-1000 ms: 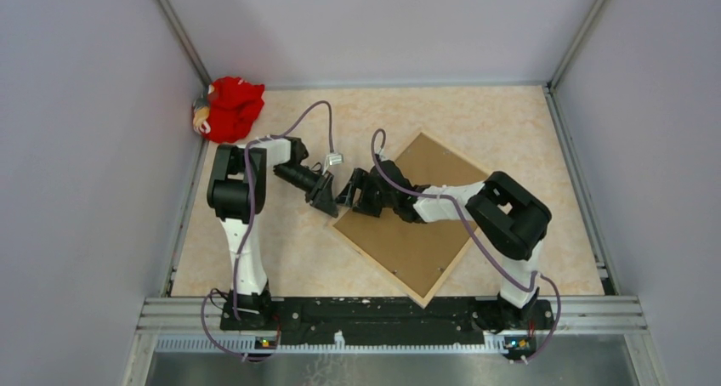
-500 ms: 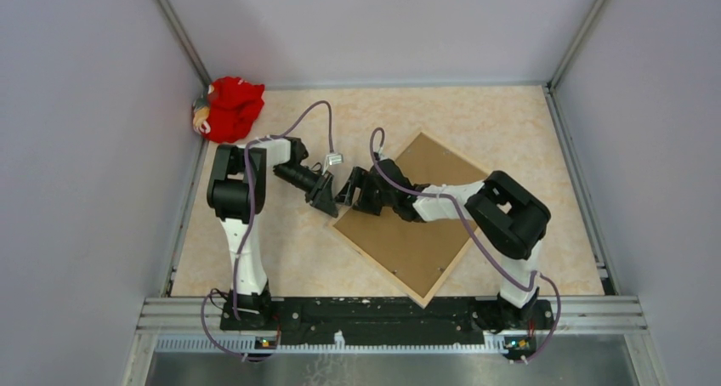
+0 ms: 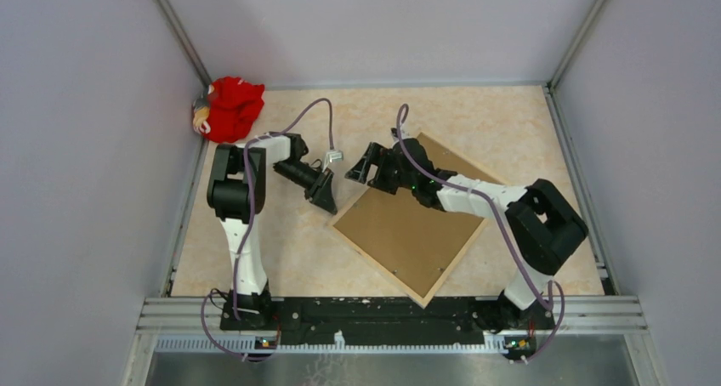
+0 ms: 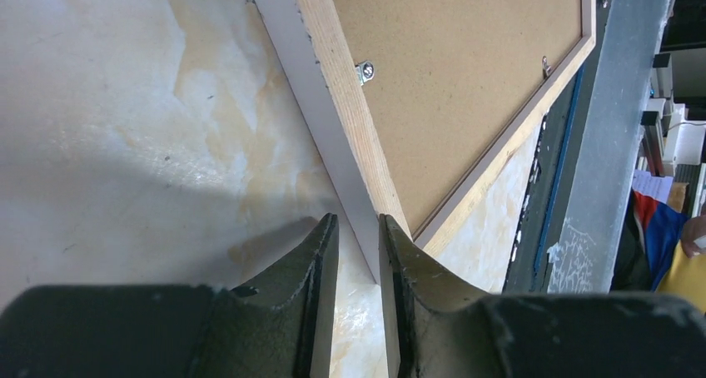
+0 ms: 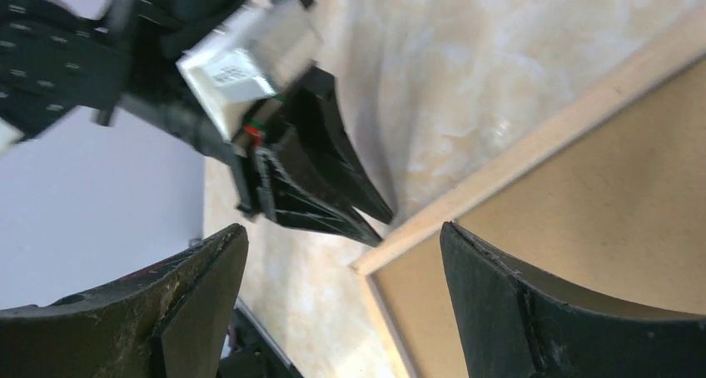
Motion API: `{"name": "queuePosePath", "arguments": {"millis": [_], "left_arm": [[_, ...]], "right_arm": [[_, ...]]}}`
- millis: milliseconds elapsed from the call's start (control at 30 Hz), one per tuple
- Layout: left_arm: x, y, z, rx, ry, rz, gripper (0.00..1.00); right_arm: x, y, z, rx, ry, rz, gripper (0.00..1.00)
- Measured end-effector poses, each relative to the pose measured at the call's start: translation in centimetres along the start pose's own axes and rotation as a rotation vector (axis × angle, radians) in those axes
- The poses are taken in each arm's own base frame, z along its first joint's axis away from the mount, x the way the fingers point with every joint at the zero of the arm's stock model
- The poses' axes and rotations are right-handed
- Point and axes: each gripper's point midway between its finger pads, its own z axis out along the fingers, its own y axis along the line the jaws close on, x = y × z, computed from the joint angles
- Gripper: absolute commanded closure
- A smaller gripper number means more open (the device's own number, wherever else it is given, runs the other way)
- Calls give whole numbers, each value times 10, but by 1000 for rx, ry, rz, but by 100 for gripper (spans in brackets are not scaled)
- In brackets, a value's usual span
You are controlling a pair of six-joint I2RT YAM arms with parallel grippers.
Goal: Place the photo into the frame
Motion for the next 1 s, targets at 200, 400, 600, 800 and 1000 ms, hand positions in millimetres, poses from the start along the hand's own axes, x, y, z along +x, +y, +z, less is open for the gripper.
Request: {"name": "queuePosePath", "arguments": {"millis": [200, 400, 600, 800, 1000], "left_arm": [[0, 1, 0, -3, -1, -6, 71], [0, 1, 0, -3, -2, -11, 70], [-2, 2, 0, -8, -4, -17, 67], [-27, 17, -4, -33, -38, -17, 62], [-69, 41, -2, -52, -89, -39, 55]], "right_arm": [[25, -41, 16, 104, 78, -15, 15], [43, -63, 26, 144, 136, -6, 15], [20, -80, 22, 172, 110, 14, 14], [-55, -128, 3, 266, -11, 64, 14], [-114, -145, -6, 296, -102, 59, 14]]}}
